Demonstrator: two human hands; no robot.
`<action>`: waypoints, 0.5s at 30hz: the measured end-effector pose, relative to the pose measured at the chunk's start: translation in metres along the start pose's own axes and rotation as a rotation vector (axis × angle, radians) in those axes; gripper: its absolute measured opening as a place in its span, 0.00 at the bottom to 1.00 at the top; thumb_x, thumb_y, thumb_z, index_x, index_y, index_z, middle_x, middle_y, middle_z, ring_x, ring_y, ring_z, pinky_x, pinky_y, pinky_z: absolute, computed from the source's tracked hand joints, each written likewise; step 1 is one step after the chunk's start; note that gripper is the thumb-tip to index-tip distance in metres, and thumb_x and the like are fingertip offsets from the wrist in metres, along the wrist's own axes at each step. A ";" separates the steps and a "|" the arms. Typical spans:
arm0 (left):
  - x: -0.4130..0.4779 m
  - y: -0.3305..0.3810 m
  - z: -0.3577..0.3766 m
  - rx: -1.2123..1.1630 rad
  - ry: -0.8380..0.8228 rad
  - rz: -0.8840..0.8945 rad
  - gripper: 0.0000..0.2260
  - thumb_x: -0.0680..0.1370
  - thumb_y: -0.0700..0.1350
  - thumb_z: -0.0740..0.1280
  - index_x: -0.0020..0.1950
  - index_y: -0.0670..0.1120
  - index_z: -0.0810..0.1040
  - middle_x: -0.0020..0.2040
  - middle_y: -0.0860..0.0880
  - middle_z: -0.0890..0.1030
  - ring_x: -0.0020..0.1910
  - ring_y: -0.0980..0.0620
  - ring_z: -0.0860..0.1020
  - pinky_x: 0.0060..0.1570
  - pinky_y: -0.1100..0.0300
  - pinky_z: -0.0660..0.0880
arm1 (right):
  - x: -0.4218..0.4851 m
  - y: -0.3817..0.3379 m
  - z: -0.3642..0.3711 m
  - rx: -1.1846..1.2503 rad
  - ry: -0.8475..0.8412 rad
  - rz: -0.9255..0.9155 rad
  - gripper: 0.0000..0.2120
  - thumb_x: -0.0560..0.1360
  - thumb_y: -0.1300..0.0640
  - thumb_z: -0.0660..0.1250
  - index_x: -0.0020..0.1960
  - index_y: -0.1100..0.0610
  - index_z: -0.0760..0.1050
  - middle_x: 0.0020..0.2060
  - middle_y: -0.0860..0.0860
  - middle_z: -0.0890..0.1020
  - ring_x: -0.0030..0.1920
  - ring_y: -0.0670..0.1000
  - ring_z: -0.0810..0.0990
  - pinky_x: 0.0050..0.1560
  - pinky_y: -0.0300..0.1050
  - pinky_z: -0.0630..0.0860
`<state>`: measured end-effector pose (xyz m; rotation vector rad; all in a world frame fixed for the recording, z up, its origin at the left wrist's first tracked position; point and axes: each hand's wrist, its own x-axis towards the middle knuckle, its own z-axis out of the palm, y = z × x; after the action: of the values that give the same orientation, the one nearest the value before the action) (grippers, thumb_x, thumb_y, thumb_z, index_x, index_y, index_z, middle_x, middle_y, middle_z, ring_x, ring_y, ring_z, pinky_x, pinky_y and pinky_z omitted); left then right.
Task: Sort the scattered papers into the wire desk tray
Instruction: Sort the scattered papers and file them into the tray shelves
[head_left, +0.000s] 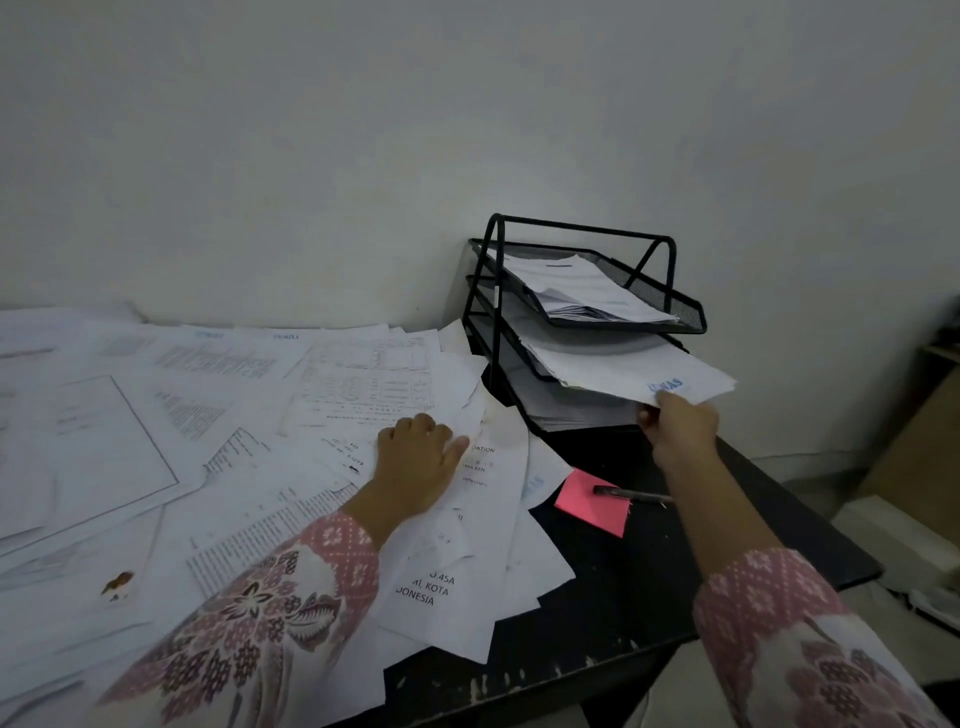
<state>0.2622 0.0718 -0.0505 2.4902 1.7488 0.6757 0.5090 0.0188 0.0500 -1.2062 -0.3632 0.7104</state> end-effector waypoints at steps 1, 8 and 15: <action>-0.001 -0.004 0.006 0.017 0.009 0.023 0.38 0.70 0.65 0.37 0.60 0.48 0.77 0.59 0.47 0.75 0.59 0.46 0.72 0.58 0.51 0.64 | 0.005 -0.002 0.003 -0.002 0.001 -0.007 0.17 0.77 0.69 0.59 0.66 0.64 0.67 0.40 0.52 0.73 0.33 0.48 0.73 0.22 0.32 0.72; -0.001 -0.008 0.014 0.027 0.050 0.028 0.39 0.66 0.64 0.38 0.65 0.49 0.72 0.64 0.49 0.71 0.63 0.48 0.68 0.64 0.52 0.59 | 0.039 -0.002 0.013 -0.177 -0.054 0.058 0.05 0.78 0.61 0.53 0.44 0.57 0.66 0.32 0.53 0.70 0.20 0.46 0.68 0.20 0.31 0.60; 0.001 -0.010 0.017 0.029 0.043 0.028 0.31 0.71 0.62 0.45 0.66 0.49 0.71 0.64 0.49 0.70 0.64 0.48 0.67 0.66 0.52 0.58 | 0.053 -0.015 0.029 0.016 -0.079 0.019 0.09 0.78 0.71 0.57 0.42 0.61 0.66 0.37 0.56 0.72 0.31 0.50 0.73 0.22 0.34 0.71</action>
<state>0.2599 0.0800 -0.0687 2.5425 1.7527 0.7165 0.5348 0.0729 0.0680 -1.1700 -0.4119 0.7777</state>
